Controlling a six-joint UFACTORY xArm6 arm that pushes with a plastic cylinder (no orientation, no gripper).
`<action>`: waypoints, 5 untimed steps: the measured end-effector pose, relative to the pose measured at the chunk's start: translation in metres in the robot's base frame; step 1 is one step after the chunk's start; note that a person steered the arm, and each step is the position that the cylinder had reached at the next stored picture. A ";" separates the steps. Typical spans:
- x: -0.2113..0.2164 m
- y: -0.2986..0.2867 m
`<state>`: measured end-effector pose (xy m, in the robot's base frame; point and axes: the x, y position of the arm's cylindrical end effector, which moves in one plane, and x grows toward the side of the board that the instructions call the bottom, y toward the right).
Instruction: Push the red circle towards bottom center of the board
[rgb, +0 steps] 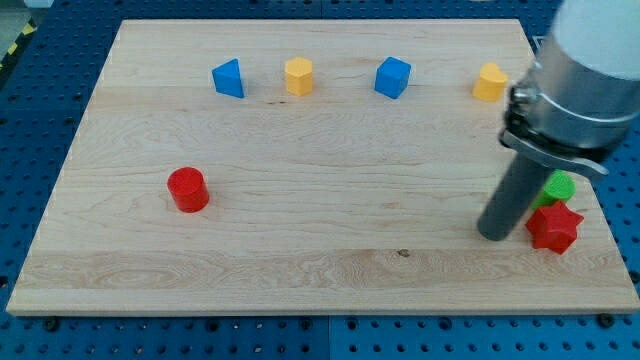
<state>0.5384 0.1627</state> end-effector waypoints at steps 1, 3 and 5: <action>-0.056 -0.051; -0.093 -0.277; -0.056 -0.375</action>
<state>0.4825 -0.2127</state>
